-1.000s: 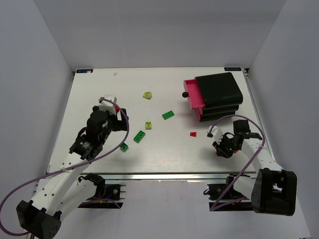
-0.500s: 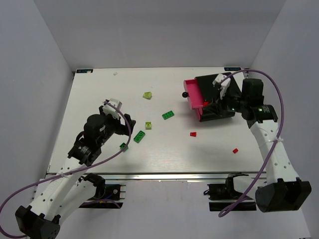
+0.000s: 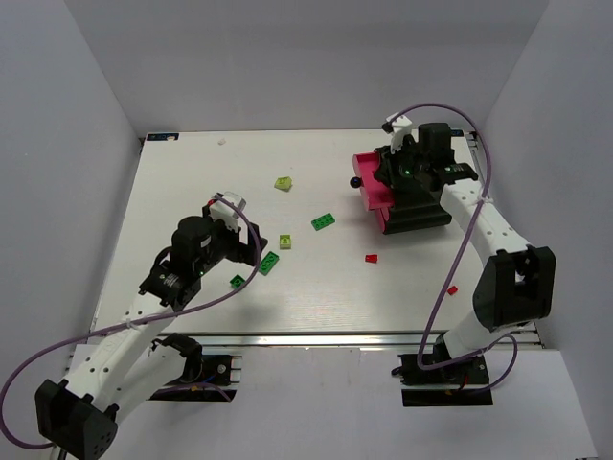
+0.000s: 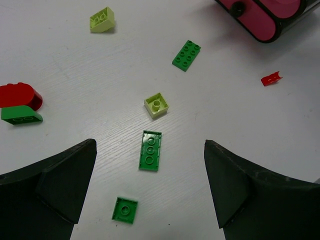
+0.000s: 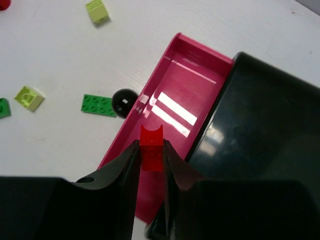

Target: Sort the legos into containers by color

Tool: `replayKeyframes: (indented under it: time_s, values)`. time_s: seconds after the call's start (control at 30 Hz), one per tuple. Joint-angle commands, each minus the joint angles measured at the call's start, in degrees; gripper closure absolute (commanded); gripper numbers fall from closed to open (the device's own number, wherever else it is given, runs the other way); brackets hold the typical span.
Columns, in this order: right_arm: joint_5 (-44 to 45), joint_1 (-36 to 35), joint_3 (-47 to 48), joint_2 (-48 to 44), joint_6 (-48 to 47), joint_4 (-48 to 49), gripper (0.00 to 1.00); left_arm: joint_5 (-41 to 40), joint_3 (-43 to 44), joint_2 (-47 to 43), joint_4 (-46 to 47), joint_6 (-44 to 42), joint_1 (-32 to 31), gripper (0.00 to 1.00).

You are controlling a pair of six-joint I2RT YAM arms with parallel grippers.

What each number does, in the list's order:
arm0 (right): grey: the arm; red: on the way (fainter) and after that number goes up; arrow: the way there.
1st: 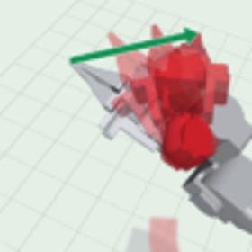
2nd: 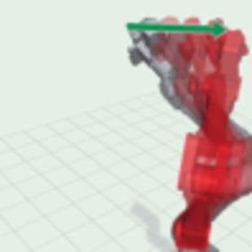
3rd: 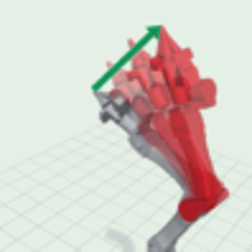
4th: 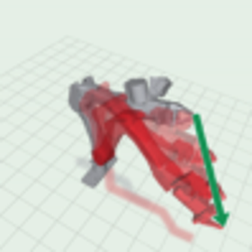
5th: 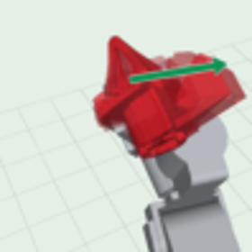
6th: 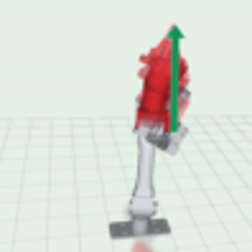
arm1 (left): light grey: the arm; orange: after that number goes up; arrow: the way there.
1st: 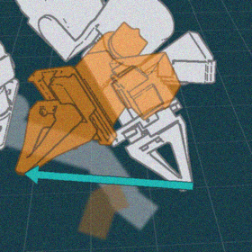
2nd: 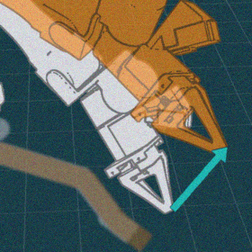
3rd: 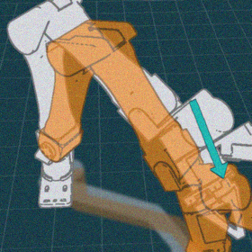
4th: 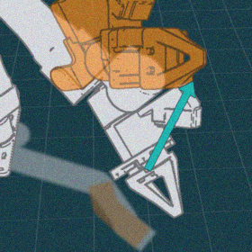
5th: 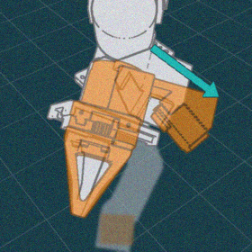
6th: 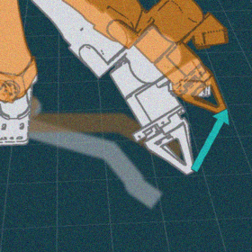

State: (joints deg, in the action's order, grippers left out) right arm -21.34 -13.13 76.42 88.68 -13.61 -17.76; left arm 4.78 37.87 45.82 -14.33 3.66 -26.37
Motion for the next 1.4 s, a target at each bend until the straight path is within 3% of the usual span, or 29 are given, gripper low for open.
replayKeyframes:
  time_s: [0.0, 0.1, 0.2, 0.3, 0.33, 0.4, 0.43, 0.47, 0.5, 0.57, 0.6, 0.63, 0.7, 0.77, 0.83, 0.87, 0.97, 1.03, 1.1, 1.2, 1.37]
  values:
    - [4.2, -0.67, 5.31, 2.36, 1.3, 3.96, 0.72, 3.13, -0.34, 0.67, 1.05, -0.94, -0.26, 0.02]
    - [3.59, -0.76, 6.72, 4.04, 1.04, 2.38, 0.51, 7.25, -0.16, 2.25, 2.11, -0.24, -0.79, 0.02]
    - [2.98, -0.76, 6.72, 4.04, 0.95, 1.77, 0.44, 12.88, 0.1, 4.79, 5.62, 3.27, -0.79, 0.02]
    - [2.71, -0.5, 6.9, 3.25, 1.3, 1.59, 0.44, 17.36, 2.29, 10.32, 7.12, 7.23, -1.32, 0.02]
    - [2.8, -0.5, 6.98, 3.08, 1.56, 1.5, 0.44, 17.98, 2.65, 11.64, 7.56, 8.98, -1.84, 0.02]
    - [1.14, -0.41, 7.34, 1.59, 1.91, 0.8, 0.56, 18.25, 3.96, 14.64, 9.14, 11.18, -3.59, 0.06]
    - [0.17, -0.32, 6.99, -0.86, 2.26, -0.68, 0.73, 18.16, 4.23, 16.73, 10.53, 13.54, -5.25, 0.08]
    - [-1.06, -0.15, 6.2, -3.06, 2.27, -0.7, 0.74, 18.16, 4.75, 17.71, 11.07, 14.96, -5.27, 0.11]
    - [-4.46, 0.03, 4.54, -5.43, 1.66, -0.79, 0.9, 17.73, 5.89, 19.03, 11.68, 15.93, -7.53, 0.18]
    - [-8.25, 0.64, -3.44, -15.49, 1.13, 0.26, 1.0, 16.41, 7.3, 23.49, 12.74, 19.36, -10.44, 0.28]
    - [-11.23, 0.91, -6.69, -19.13, 0.6, 1.23, 1.0, 14.23, 8.18, 25.18, 12.92, 20.58, -13.41, 0.37]
    - [-11.44, 1.26, -10.03, -25.95, 0.77, 2.02, 1.0, 12.82, 9.93, 26.93, 12.92, 23.99, -14.75, 0.53]
    - [-11.18, 1.61, -17.52, -31.88, 1.83, 2.03, 0.77, 10.27, 11.61, 31.94, 13.36, 27.17, -17.47, 0.59]
    - [-11.0, 2.4, -20.94, -37.41, 1.92, -1.3, 0.49, 4.3, 14.24, 35.02, 13.19, 33.06, -20.9, 0.54]
    - [-11.35, 2.92, -22.62, -40.59, 2.01, -3.94, 0.41, -1.83, 16.44, 38.54, 11.88, 38.75, -23.1, 0.47]
    - [-12.22, 3.19, -25.24, -41.91, 1.83, -3.86, 0.39, -3.53, 18.36, 39.6, 11.34, 40.53, -23.72, 0.39]
    - [-16.7, 3.98, -28.6, -44.64, -1.93, -4.55, 0.37, -9.06, 21.44, 42.76, 10.9, 45.81, -25.48, 0.31]
    - [-20.48, 4.17, -28.18, -42.82, -11.2, -8.94, 0.36, -11.18, 23.38, 43.91, 9.33, 46.0, -25.49, 0.28]
    - [-23.2, 4.25, -27.21, -40.97, -20.45, -18.42, 0.35, -13.64, 25.4, 43.65, 5.9, 44.69, -25.49, 0.23]
    - [-22.61, 4.25, -29.65, -39.47, -35.4, -25.28, 0.3, -17.15, 25.33, 40.58, 0.28, 39.69, -24.44, 0.14]
    - [-19.62, 3.63, -37.56, -41.57, -46.06, -22.6, 0.21, -30.16, 21.91, 31.81, -10.36, 31.33, -23.11, 0.02]
